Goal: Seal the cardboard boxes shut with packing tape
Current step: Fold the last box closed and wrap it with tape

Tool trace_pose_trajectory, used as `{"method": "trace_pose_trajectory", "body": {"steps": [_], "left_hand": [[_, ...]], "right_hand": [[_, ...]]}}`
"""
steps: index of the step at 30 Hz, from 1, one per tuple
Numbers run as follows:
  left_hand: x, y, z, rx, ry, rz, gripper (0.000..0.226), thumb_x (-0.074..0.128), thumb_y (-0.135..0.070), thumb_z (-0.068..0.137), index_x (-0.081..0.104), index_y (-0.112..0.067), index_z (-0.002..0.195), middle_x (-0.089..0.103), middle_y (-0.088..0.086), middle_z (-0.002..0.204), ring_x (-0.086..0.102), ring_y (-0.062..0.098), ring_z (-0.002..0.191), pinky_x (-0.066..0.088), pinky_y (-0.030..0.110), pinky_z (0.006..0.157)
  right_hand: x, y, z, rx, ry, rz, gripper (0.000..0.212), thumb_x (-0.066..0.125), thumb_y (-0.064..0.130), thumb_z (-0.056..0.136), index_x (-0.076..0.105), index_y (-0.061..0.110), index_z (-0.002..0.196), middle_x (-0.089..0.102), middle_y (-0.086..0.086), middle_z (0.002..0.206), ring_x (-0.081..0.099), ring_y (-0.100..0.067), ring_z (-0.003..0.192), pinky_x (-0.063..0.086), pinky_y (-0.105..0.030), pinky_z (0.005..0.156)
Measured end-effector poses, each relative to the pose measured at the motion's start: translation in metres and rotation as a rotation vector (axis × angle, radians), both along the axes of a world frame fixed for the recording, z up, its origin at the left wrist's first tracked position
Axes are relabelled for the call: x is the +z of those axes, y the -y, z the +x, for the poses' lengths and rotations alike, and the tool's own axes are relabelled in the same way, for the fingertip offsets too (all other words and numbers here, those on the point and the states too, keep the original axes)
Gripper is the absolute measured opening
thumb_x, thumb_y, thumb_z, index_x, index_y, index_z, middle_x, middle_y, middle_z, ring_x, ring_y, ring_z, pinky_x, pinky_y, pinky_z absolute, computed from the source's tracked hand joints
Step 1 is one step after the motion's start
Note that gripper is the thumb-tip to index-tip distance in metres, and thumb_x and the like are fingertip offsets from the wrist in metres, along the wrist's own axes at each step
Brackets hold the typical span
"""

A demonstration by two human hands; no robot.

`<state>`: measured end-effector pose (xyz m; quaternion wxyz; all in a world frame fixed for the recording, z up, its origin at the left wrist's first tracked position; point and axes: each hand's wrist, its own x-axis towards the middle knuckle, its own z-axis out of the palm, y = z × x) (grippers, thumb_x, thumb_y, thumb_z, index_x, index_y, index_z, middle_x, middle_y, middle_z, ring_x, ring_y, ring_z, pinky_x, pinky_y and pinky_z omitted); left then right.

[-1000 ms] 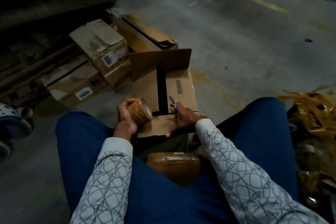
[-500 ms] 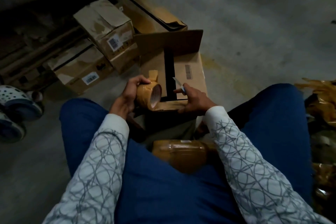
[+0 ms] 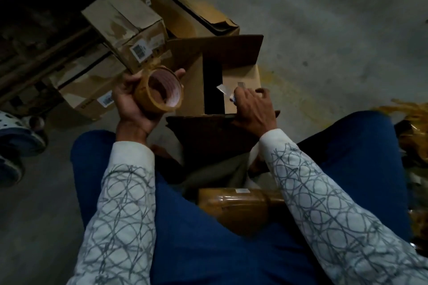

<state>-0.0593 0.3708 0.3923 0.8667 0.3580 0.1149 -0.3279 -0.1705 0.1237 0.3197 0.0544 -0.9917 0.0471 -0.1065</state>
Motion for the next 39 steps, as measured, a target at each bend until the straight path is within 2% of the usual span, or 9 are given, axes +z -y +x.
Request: {"method": "trace_pose_trajectory", "body": {"steps": [4,8,14,16,19,22,25,32,39], "left_hand": [[-0.002,-0.005,-0.028,-0.224,0.208,0.237,0.057,0.058,-0.035,0.068,0.067,0.002,0.11,0.06,0.033,0.127,0.059,0.039,0.118,0.046,0.045,0.103],[-0.013,0.003,-0.032,-0.208,0.255,0.298,0.081,0.073,-0.041,0.055,0.061,0.004,0.121,0.054,0.029,0.129,0.052,0.039,0.115,0.036,0.052,0.11],[-0.011,0.023,-0.014,-0.202,0.218,0.24,0.083,0.078,-0.034,0.048,0.061,0.003,0.121,0.059,0.021,0.122,0.054,0.035,0.112,0.036,0.049,0.112],[-0.011,0.021,0.008,-0.221,0.118,0.24,0.08,0.08,-0.031,0.05,0.06,-0.003,0.121,0.059,0.019,0.125,0.055,0.036,0.11,0.034,0.052,0.113],[-0.003,0.025,0.032,-0.359,-0.061,0.293,0.089,0.069,-0.041,0.065,0.046,-0.012,0.145,0.058,0.019,0.132,0.06,0.041,0.109,0.051,0.055,0.092],[-0.005,0.039,0.054,-0.242,-0.321,0.361,0.063,0.05,-0.045,0.084,0.056,-0.009,0.134,0.063,0.033,0.12,0.066,0.049,0.097,0.059,0.052,0.069],[-0.035,0.052,0.065,-0.124,-0.486,0.393,0.059,0.049,-0.048,0.086,0.06,-0.005,0.126,0.059,0.031,0.129,0.06,0.05,0.109,0.054,0.062,0.069],[0.0,0.051,0.044,0.147,-0.226,0.168,0.068,0.04,-0.059,0.087,0.056,-0.013,0.134,0.064,0.026,0.124,0.061,0.042,0.113,0.05,0.046,0.094],[-0.048,0.034,-0.017,-0.005,-0.048,0.449,0.016,0.054,-0.023,0.084,0.066,-0.013,0.089,0.068,0.007,0.087,0.063,0.028,0.092,0.049,0.038,0.089]], "right_hand": [[-0.001,-0.009,0.015,-0.045,-0.005,-0.104,0.061,0.06,0.059,0.069,0.053,0.011,0.105,0.058,-0.011,0.106,0.057,-0.03,0.097,0.041,-0.052,0.091],[0.0,0.002,0.025,0.038,-0.249,0.044,0.073,0.074,0.069,0.068,0.048,0.016,0.113,0.056,-0.005,0.114,0.056,-0.026,0.106,0.037,-0.047,0.094],[0.018,0.015,0.042,0.029,-0.556,0.184,0.097,0.054,0.095,0.059,0.051,0.021,0.121,0.064,-0.005,0.125,0.062,-0.029,0.106,0.05,-0.042,0.091],[0.016,0.014,0.041,0.022,-0.579,0.164,0.097,0.052,0.097,0.059,0.051,0.021,0.12,0.064,-0.006,0.124,0.062,-0.029,0.105,0.05,-0.042,0.091],[0.012,0.012,0.033,0.038,-0.545,0.14,0.089,0.053,0.093,0.064,0.051,0.021,0.115,0.066,-0.006,0.118,0.063,-0.027,0.098,0.049,-0.038,0.085],[0.012,0.008,0.027,0.044,-0.503,0.165,0.081,0.049,0.093,0.066,0.051,0.022,0.105,0.066,-0.004,0.109,0.061,-0.024,0.089,0.048,-0.036,0.081],[0.009,0.005,0.029,0.037,-0.487,0.194,0.085,0.034,0.1,0.061,0.048,0.025,0.099,0.068,-0.005,0.106,0.062,-0.023,0.086,0.051,-0.037,0.08],[0.005,0.018,0.059,-0.065,-0.497,0.184,0.094,0.052,0.102,0.046,0.046,0.026,0.102,0.064,0.0,0.111,0.061,-0.023,0.097,0.051,-0.039,0.083],[-0.011,0.027,0.081,-0.078,-0.434,0.273,0.103,0.062,0.098,0.041,0.047,0.023,0.111,0.055,0.001,0.118,0.054,-0.023,0.109,0.047,-0.046,0.094]]}}
